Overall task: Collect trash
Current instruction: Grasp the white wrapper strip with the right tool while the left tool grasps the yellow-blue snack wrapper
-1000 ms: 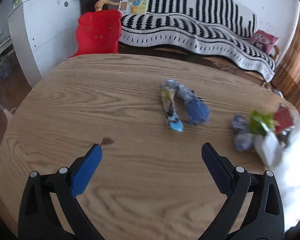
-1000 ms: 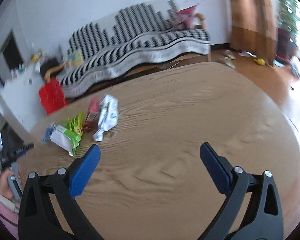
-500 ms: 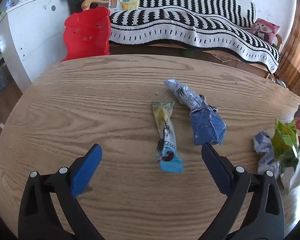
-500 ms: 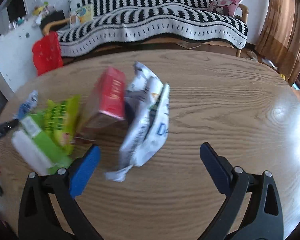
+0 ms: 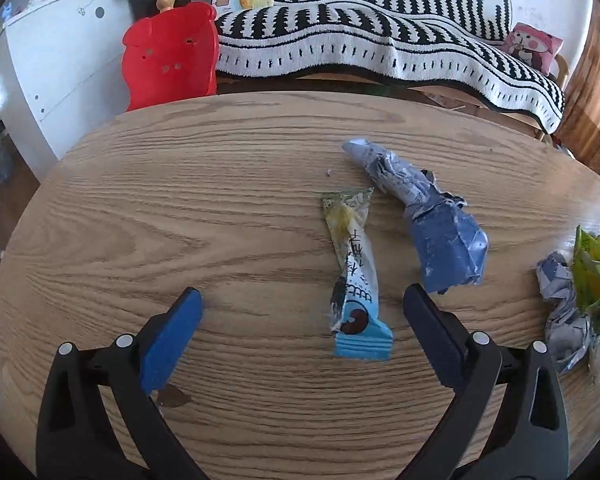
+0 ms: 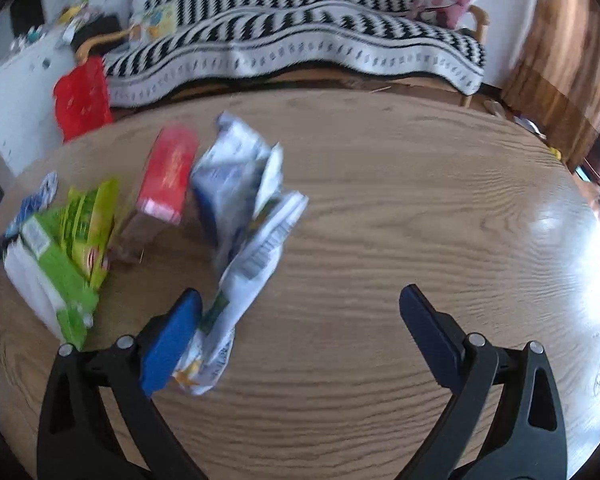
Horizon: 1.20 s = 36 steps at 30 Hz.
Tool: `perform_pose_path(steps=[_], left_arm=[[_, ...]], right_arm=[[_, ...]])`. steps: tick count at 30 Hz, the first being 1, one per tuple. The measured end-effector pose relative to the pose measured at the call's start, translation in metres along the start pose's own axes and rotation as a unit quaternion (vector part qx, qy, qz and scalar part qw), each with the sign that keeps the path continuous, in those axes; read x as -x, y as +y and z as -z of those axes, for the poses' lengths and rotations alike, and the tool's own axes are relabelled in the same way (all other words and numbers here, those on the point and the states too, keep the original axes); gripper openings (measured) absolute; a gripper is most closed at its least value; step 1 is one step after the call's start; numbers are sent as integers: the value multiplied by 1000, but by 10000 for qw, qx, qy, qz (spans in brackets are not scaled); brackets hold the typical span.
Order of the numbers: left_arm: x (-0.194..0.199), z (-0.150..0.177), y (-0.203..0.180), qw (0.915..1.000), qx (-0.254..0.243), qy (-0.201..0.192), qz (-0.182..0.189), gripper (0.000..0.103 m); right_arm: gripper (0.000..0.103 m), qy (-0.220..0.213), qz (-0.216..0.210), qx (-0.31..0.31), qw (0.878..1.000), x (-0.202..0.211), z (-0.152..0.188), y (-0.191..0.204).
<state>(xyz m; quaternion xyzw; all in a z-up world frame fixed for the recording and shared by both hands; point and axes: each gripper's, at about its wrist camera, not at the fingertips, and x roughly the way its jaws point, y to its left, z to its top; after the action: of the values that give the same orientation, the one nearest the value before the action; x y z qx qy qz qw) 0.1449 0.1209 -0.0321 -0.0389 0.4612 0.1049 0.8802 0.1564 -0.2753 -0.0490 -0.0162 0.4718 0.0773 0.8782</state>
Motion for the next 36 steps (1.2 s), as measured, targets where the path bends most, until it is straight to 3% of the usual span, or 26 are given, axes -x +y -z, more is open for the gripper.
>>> perform_pose_path(steps=[5, 13, 16, 20, 21, 22, 23, 24, 28, 36], left_arm=[[-2, -4, 1, 10000, 20, 2, -19, 97], [-3, -5, 0, 10000, 25, 7, -27, 97], [-1, -3, -4, 10000, -71, 3, 40, 97], [1, -2, -7, 9999, -121, -28, 88, 92], [3, -2, -7, 9998, -139, -108, 116, 69], [7, -1, -8, 9995, -164, -213, 143, 27], [9, -1, -10, 9993, -197, -293, 112, 18], [10, 0, -11, 9993, -205, -286, 157, 17], [13, 1, -7, 9984, -2, -174, 532, 17], [35, 5, 0, 9974, 142, -382, 590, 17]], right_arm=[[86, 110, -64, 238, 9996, -2, 9, 7], [86, 153, -91, 436, 9989, -2, 12, 15], [98, 271, -108, 506, 9983, -3, 14, 16], [97, 255, -174, 581, 9978, 0, 17, 14], [88, 228, -193, 592, 9978, 1, 18, 14], [79, 170, -222, 615, 9977, 5, 17, 15], [45, 113, -242, 621, 9977, 8, 18, 15], [9, 58, -254, 617, 9978, 12, 18, 15], [8, 105, -335, 546, 9979, 17, 21, 13], [8, -241, -198, 251, 9992, 41, 22, 0]])
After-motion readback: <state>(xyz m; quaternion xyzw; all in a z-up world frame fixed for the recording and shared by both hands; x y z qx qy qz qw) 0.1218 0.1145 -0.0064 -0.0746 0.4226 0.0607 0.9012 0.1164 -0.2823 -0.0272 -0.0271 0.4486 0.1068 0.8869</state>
